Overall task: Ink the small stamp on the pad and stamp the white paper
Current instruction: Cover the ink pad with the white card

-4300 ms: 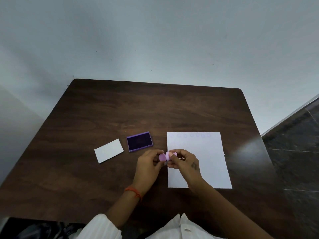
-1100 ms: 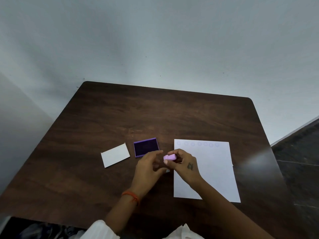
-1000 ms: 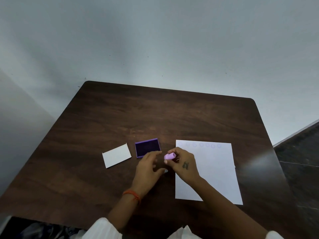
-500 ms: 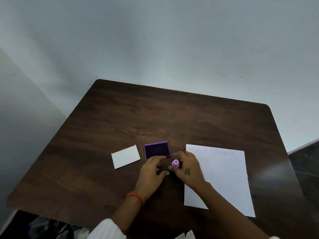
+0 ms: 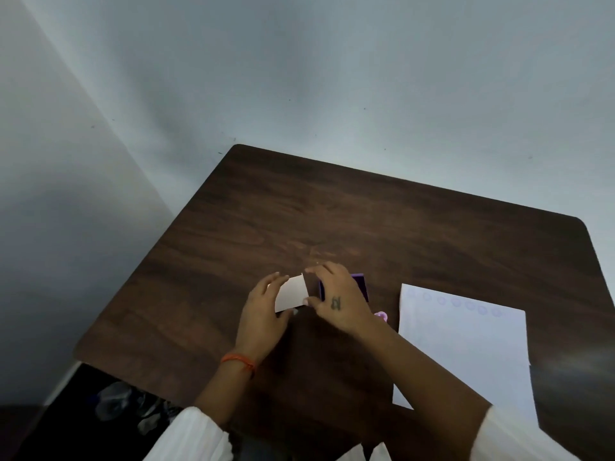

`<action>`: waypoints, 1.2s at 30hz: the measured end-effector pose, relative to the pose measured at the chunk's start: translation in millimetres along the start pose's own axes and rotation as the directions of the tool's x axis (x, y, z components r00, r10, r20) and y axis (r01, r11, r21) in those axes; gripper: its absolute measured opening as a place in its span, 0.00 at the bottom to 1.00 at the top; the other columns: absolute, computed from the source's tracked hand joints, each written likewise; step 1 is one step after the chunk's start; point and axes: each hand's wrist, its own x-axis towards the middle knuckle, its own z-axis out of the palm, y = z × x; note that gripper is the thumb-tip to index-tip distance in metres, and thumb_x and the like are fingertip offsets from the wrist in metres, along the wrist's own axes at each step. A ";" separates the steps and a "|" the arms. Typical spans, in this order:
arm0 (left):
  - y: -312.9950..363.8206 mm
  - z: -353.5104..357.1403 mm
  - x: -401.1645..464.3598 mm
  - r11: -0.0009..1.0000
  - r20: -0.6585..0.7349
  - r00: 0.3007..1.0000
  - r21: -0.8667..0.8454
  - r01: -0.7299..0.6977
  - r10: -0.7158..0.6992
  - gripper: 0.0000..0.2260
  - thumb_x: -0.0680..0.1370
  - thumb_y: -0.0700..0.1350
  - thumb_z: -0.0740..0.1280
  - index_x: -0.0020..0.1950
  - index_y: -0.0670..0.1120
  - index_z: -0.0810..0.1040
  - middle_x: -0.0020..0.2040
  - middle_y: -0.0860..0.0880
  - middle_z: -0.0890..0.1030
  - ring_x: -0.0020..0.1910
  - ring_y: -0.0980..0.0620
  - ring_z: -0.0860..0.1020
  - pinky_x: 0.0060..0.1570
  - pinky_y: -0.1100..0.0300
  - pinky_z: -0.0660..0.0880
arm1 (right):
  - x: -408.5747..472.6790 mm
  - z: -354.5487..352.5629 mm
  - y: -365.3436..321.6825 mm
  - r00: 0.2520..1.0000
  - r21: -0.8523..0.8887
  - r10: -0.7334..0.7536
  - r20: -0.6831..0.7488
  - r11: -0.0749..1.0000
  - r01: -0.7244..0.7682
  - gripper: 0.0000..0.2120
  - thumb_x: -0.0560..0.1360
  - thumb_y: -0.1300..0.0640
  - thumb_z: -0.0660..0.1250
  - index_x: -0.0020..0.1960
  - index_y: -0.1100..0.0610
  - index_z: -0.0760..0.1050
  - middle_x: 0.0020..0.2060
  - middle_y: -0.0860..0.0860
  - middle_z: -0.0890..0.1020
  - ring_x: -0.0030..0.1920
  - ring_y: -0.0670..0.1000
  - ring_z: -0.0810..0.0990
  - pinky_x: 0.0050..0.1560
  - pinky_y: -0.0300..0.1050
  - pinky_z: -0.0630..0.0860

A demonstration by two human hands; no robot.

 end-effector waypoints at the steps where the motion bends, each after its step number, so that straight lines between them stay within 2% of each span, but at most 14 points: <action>1: -6.5 -1.7 1.2 0.999 0.030 0.999 0.028 0.018 -0.018 0.30 0.69 0.42 0.73 0.69 0.49 0.65 0.72 0.47 0.65 0.72 0.47 0.60 0.70 0.51 0.60 | 3.5 4.6 -3.0 0.999 -0.025 -0.013 0.050 1.000 0.014 0.29 0.67 0.54 0.73 0.65 0.53 0.67 0.65 0.53 0.72 0.66 0.53 0.68 0.65 0.47 0.64; 5: -27.3 -4.2 4.0 0.993 0.161 0.986 0.121 0.012 -0.032 0.36 0.71 0.46 0.71 0.73 0.46 0.55 0.75 0.46 0.58 0.75 0.46 0.51 0.73 0.50 0.54 | 15.4 20.7 -4.4 0.957 -0.224 -0.069 0.282 0.965 0.135 0.36 0.70 0.54 0.71 0.72 0.57 0.56 0.73 0.55 0.61 0.74 0.55 0.55 0.74 0.49 0.50; 7: -33.1 -3.5 4.9 0.984 0.217 0.975 0.180 -0.002 -0.037 0.36 0.73 0.48 0.68 0.74 0.44 0.51 0.76 0.45 0.55 0.76 0.46 0.49 0.74 0.51 0.51 | 18.7 26.7 -2.6 0.923 -0.324 -0.072 0.378 0.923 0.205 0.36 0.73 0.54 0.67 0.74 0.57 0.51 0.75 0.55 0.56 0.75 0.54 0.51 0.74 0.49 0.45; 9: -36.2 -2.9 5.6 0.982 0.228 0.973 0.191 -0.012 -0.032 0.32 0.76 0.47 0.66 0.73 0.43 0.52 0.76 0.45 0.54 0.76 0.46 0.49 0.74 0.52 0.50 | 20.0 30.5 -1.2 0.909 -0.349 -0.070 0.410 0.909 0.227 0.34 0.75 0.55 0.65 0.74 0.57 0.49 0.76 0.56 0.54 0.75 0.54 0.50 0.74 0.49 0.43; 15: -34.6 -5.7 9.6 0.984 0.212 0.977 0.177 -0.028 -0.010 0.27 0.77 0.43 0.63 0.73 0.42 0.55 0.75 0.43 0.58 0.75 0.47 0.54 0.73 0.56 0.53 | 23.1 28.9 -0.4 0.929 -0.332 -0.120 0.351 0.912 0.243 0.31 0.74 0.60 0.64 0.73 0.60 0.54 0.72 0.58 0.62 0.73 0.57 0.57 0.74 0.49 0.48; 21: -7.4 -6.0 24.8 0.975 0.180 0.978 0.172 -0.141 0.110 0.27 0.77 0.42 0.63 0.73 0.43 0.55 0.75 0.44 0.58 0.75 0.48 0.54 0.73 0.57 0.52 | 19.4 -0.7 16.8 0.965 -0.309 -0.154 0.211 0.926 0.216 0.30 0.74 0.59 0.64 0.72 0.59 0.55 0.73 0.57 0.62 0.73 0.55 0.57 0.74 0.46 0.49; 28: 31.3 17.2 36.4 0.965 0.251 0.951 0.143 -0.221 0.181 0.29 0.77 0.44 0.63 0.73 0.44 0.53 0.76 0.45 0.56 0.75 0.49 0.53 0.73 0.58 0.51 | -0.4 -33.8 49.9 0.992 -0.252 -0.015 0.122 0.967 0.045 0.30 0.74 0.58 0.65 0.72 0.56 0.57 0.73 0.54 0.63 0.73 0.52 0.58 0.72 0.44 0.56; 36: 37.6 39.2 28.9 0.962 0.347 0.926 0.164 -0.217 0.149 0.30 0.77 0.46 0.63 0.74 0.46 0.51 0.76 0.47 0.55 0.75 0.50 0.53 0.72 0.59 0.51 | -19.7 -33.4 71.0 0.973 -0.218 0.118 0.196 0.973 -0.074 0.31 0.74 0.56 0.66 0.72 0.56 0.56 0.74 0.53 0.62 0.73 0.52 0.57 0.72 0.44 0.55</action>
